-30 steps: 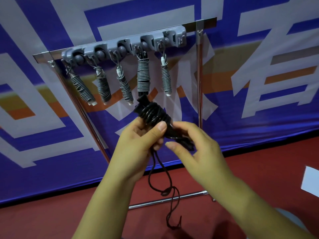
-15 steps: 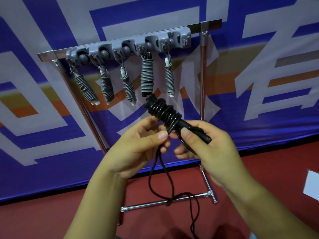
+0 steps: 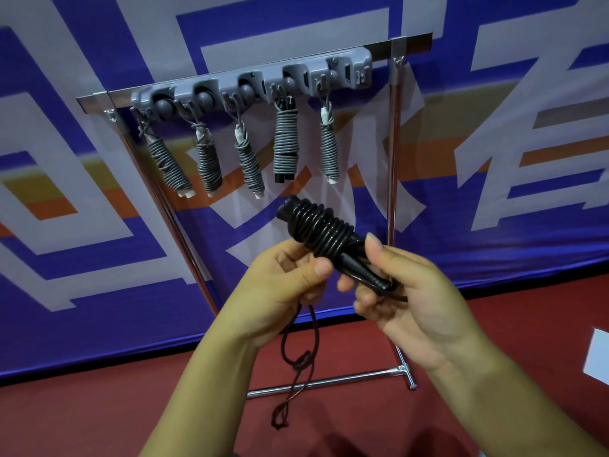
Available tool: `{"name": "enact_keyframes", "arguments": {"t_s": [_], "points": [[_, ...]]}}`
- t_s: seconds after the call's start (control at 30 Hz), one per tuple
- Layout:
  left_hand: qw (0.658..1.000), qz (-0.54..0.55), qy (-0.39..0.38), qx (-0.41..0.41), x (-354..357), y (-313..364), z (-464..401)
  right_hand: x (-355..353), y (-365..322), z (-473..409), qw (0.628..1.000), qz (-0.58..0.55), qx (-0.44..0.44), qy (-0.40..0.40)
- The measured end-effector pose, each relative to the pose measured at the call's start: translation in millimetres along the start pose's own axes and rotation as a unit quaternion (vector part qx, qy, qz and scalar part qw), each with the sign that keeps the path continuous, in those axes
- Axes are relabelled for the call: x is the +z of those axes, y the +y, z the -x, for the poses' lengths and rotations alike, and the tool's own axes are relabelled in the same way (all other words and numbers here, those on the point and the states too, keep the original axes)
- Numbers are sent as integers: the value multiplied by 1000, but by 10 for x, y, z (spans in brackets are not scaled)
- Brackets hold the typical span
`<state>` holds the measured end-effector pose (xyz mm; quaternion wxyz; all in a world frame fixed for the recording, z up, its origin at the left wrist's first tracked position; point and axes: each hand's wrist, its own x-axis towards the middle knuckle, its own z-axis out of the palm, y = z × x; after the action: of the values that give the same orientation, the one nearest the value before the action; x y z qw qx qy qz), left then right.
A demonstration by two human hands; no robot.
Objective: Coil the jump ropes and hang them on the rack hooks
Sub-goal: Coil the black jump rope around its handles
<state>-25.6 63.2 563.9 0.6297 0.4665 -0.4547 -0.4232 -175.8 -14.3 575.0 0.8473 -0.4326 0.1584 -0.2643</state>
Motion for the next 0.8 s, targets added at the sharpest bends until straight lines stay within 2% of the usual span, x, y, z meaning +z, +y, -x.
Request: {"name": "enact_keyframes", "arguments": {"t_s": [0.2,0.27,0.33,0.4,0.43,0.47,0.53,0.57,0.6,0.7,0.8], "points": [[996,-5,45,80,69,-57,2,35,-48,-40,975,-160,150,-30],[993,-15,80,85,91,-53,18,29,-59,-69,972,-158,170,-33],[990,-9,116,82,119,-71,44,7,-35,-97,986,-79,142,-27],[986,4,149,81,162,-87,74,-57,56,-128,998,59,26,5],[983,4,166,81,188,-88,84,-93,101,-131,988,142,-58,29],[980,2,183,80,205,-94,88,-132,132,-130,959,237,-147,49],[976,1,207,67,244,-82,91,-208,164,-136,849,435,-297,43],[975,7,212,62,266,-69,88,-249,186,-161,792,499,-349,34],[975,15,214,61,282,-59,83,-280,205,-189,755,531,-382,34],[973,33,219,60,334,-19,72,-295,216,-238,726,536,-427,61],[977,-2,205,60,307,-11,84,-285,220,-238,707,534,-459,72]]}}
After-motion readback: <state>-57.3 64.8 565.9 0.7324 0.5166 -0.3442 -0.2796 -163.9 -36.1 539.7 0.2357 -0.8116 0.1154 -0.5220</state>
